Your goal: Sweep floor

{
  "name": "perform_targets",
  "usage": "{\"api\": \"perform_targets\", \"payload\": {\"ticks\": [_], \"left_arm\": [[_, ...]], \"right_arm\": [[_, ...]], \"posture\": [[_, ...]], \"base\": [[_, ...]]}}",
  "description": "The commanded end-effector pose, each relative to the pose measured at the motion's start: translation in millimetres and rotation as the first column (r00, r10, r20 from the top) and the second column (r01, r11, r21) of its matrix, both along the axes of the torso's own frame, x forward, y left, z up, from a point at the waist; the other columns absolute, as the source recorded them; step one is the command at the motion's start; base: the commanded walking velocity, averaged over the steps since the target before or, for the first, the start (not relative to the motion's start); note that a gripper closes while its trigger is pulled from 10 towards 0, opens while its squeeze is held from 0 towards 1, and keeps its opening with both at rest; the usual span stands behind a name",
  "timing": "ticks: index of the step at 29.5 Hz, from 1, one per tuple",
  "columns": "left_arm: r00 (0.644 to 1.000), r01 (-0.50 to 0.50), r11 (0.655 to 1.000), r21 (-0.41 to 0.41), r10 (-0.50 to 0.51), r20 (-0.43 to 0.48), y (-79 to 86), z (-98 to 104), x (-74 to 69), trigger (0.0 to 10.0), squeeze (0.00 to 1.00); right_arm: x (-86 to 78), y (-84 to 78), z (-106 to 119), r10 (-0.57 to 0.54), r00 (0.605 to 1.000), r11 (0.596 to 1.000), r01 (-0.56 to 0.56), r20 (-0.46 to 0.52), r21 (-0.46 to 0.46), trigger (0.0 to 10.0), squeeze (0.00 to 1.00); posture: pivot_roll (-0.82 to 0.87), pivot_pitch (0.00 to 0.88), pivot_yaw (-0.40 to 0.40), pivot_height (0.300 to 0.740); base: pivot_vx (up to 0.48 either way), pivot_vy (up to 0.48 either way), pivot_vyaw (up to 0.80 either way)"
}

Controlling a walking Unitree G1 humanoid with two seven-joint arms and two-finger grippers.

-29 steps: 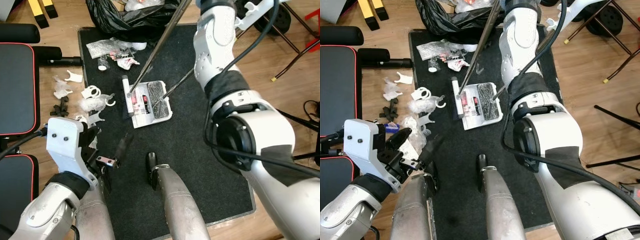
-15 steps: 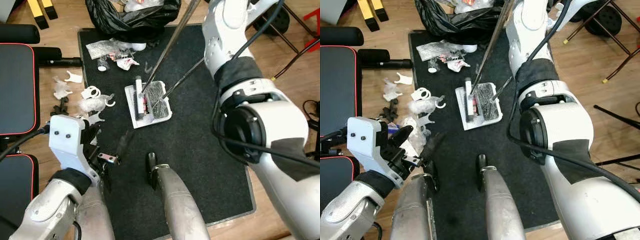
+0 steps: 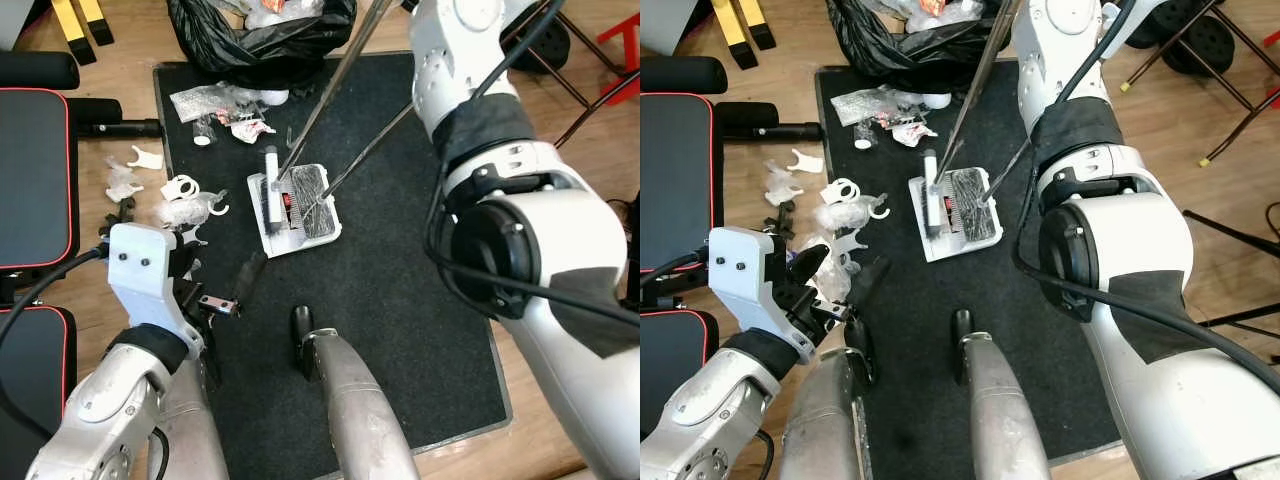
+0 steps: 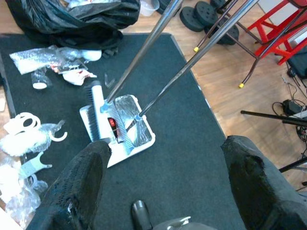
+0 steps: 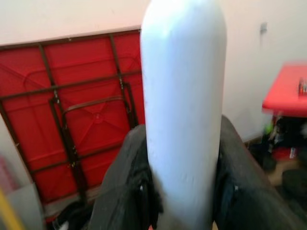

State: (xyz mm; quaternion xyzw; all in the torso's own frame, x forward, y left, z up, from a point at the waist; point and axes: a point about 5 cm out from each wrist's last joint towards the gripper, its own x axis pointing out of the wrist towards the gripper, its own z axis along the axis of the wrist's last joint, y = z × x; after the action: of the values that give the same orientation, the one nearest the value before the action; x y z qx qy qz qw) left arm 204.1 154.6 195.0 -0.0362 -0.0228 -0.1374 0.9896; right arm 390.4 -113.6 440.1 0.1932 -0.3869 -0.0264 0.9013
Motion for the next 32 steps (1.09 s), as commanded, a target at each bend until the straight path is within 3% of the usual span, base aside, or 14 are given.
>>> {"api": "perform_targets", "payload": {"ticks": [1,2,6,7,8,9,10,12,15,20,23,25,32], "left_arm": [[0.999,0.010,1.000,-0.013,-0.010,-0.037,-2.2,-10,-0.9,10.0,0.00],[0.999,0.010,1.000,-0.014,-0.010,-0.038,-1.9,-11,0.4,10.0,0.00],[0.999,0.010,1.000,-0.015,-0.011,-0.049,-1.4,-13,2.8,10.0,0.00],[0.996,-0.003,1.000,-0.005,0.002,-0.085,1.0,-18,5.3,10.0,0.00],[0.996,-0.003,1.000,-0.005,0.002,-0.085,1.0,-18,5.3,10.0,0.00],[0.994,-0.012,1.000,0.003,0.012,-0.112,2.9,-21,6.9,10.0,0.00],[0.994,-0.012,1.000,0.003,0.012,-0.112,2.9,-21,6.9,10.0,0.00],[0.988,-0.074,0.997,-0.010,0.072,-0.137,12.3,-23,13.5,10.0,0.00],[0.986,-0.100,0.995,-0.027,0.095,-0.138,16.2,-23,16.1,10.0,0.00],[0.987,-0.117,0.993,-0.011,0.115,-0.110,24.0,-17,23.5,10.0,0.00],[0.990,-0.143,0.984,-0.107,0.143,-0.001,27.4,5,41.2,10.0,0.00],[0.990,-0.143,0.984,-0.107,0.143,-0.001,27.4,5,41.2,10.0,0.00],[0.988,-0.148,0.982,-0.115,0.151,0.015,19.9,10,55.4,10.0,0.00]], "right_arm": [[-9.0,-6.5,24,0.057,0.997,0.996,-0.060,0.053,0.066,10.0,0.00],[-6.0,-5.8,24,0.082,0.997,0.997,-0.082,0.008,0.012,10.0,0.00],[-0.9,-6.3,20,0.106,0.992,0.993,-0.110,-0.065,-0.048,10.0,0.00],[1.2,-5.6,11,0.110,0.992,0.982,-0.119,-0.069,-0.144,10.0,0.00],[1.2,-5.6,11,0.110,0.992,0.982,-0.119,-0.069,-0.144,10.0,0.00],[2.1,-4.7,5,0.114,0.991,0.970,-0.125,-0.067,-0.209,10.0,0.00],[2.1,-4.7,5,0.114,0.991,0.970,-0.125,-0.067,-0.209,10.0,0.00],[1.6,-3.3,-12,0.215,0.974,0.933,-0.226,-0.068,-0.279,10.0,0.00],[0.0,-4.5,-17,0.233,0.971,0.925,-0.240,-0.061,-0.295,10.0,0.00],[-10.1,-10.8,-29,0.284,0.959,0.896,-0.274,-0.025,-0.349,10.0,0.00],[-34.4,-15.7,-40,0.367,0.930,0.851,-0.331,0.011,-0.408,10.0,0.00],[-34.4,-15.7,-40,0.367,0.930,0.851,-0.331,0.011,-0.408,10.0,0.00],[-53.3,-1.9,-51,0.443,0.896,0.784,-0.380,0.015,-0.491,10.0,0.00]], "posture": [[-0.08,0.418,-0.250,0.740],[-0.08,0.411,-0.246,0.740],[-0.07,0.401,-0.244,0.740],[-0.07,0.377,-0.235,0.740],[-0.07,0.377,-0.235,0.740],[-0.07,0.377,-0.235,0.740],[-0.07,0.377,-0.235,0.740],[-0.07,0.347,-0.215,0.740],[-0.07,0.347,-0.215,0.740],[-0.07,0.316,-0.197,0.740],[-0.08,0.273,-0.176,0.740],[-0.08,0.273,-0.176,0.740],[-0.07,0.232,-0.158,0.740]], "base": [[0.000,0.000,0.00],[0.000,0.000,0.00],[0.000,0.000,0.00],[0.000,0.000,0.00],[0.000,0.000,0.00],[0.000,0.000,0.00],[0.000,0.000,0.00],[0.000,0.000,0.00],[0.000,0.000,0.00],[0.288,0.000,0.00],[0.000,0.000,0.00],[0.000,0.000,0.00],[0.206,0.000,0.00]]}}
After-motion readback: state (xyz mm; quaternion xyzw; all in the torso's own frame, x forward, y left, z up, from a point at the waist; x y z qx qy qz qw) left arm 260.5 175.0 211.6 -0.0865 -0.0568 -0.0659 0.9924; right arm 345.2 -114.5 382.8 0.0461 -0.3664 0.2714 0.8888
